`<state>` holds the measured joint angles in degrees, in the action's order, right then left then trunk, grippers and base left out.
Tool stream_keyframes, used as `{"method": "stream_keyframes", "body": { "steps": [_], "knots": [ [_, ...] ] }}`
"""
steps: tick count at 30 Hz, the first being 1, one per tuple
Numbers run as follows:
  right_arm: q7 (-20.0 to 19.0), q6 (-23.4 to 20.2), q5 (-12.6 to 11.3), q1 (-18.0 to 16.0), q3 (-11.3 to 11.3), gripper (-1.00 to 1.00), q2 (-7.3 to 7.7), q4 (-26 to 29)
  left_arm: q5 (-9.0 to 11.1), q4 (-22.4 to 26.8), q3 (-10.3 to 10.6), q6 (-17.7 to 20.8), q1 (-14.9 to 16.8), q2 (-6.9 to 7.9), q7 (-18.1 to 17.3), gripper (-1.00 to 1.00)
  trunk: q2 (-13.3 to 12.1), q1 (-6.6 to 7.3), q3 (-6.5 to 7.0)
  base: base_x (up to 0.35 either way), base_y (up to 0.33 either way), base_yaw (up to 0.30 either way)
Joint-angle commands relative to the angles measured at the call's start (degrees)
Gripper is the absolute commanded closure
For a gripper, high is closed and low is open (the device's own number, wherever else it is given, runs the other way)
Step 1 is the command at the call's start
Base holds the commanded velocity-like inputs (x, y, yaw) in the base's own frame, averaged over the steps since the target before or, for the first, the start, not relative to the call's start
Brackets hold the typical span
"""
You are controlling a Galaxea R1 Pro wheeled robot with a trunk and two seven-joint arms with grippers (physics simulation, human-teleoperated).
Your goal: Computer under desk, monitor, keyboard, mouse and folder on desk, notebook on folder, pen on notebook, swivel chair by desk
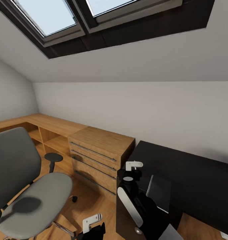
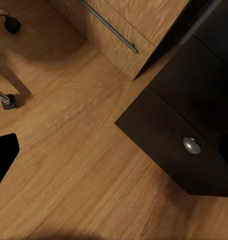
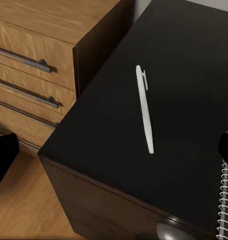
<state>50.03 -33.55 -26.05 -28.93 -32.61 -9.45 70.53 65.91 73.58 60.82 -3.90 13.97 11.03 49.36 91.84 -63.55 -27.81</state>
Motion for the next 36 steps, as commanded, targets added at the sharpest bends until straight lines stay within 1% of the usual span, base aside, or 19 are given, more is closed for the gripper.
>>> {"method": "stream_keyframes", "body": {
  "steps": [1, 3, 4, 5, 8, 14, 22, 28, 36],
  "knots": [
    [0.4, -0.2, -0.4, -0.1, 0.0, -1.00, 0.04, 0.0, 0.4, 0.1, 0.2, -0.4, 0.1, 0.04, 0.2, -1.00, 0.0, 0.00, -0.07, 0.000, 0.000, 0.000],
    [0.4, -0.2, -0.4, -0.1, 0.4, -1.00, 0.24, 0.0, 0.4, 0.1, 0.2, -0.4, 0.1, 0.04, 0.2, -1.00, 0.0, 0.00, -0.07, 0.000, 0.000, 0.000],
    [0.3, -0.1, -0.5, -0.1, 1.2, -1.00, 0.61, 0.0, 0.4, 0.1, 0.2, -0.4, 0.1, 0.03, 0.2, -1.00, 0.0, 0.00, -0.07, 0.000, 0.000, 0.000],
    [0.3, 0.0, -0.5, -0.1, 1.5, -1.00, 0.72, 0.0, 0.4, 0.1, 0.2, -0.4, 0.1, 0.04, 0.2, -1.00, 0.0, 0.00, -0.07, 0.000, 0.000, 0.000],
    [0.4, 0.3, -0.5, -0.1, 2.0, -1.00, 0.93, 0.3, 0.4, 0.1, 0.2, -0.4, 0.1, 0.04, 0.2, -1.00, 0.0, 0.00, -0.07, -0.053, 0.036, 0.000],
    [0.5, 0.6, -0.5, -0.1, 2.1, -1.00, 0.98, 0.9, 0.4, 0.1, 0.2, -0.5, 0.1, 0.04, 0.2, -1.00, 0.0, 0.00, -0.06, -0.209, 0.162, -0.003],
    [0.6, 0.6, -0.5, -0.1, 2.1, -1.00, 0.95, 1.1, 0.4, 0.1, 0.2, -0.5, 0.1, 0.04, 0.1, -1.00, 0.0, 0.00, 0.16, -0.217, 0.249, -0.088],
    [0.6, 0.7, -0.5, -0.1, 2.1, -1.00, 0.93, 1.1, 0.4, 0.1, 0.2, -0.5, 0.1, 0.04, 0.0, -1.00, 0.0, 0.00, 0.19, -0.067, 0.189, -0.016],
    [0.7, 0.9, -0.5, -0.1, 2.0, -1.00, 0.90, 1.4, 0.5, 0.1, 0.2, -0.5, 0.1, 0.04, 0.0, -1.00, 0.0, 0.00, 0.19, -0.009, 0.026, -0.002]
  ]
}}
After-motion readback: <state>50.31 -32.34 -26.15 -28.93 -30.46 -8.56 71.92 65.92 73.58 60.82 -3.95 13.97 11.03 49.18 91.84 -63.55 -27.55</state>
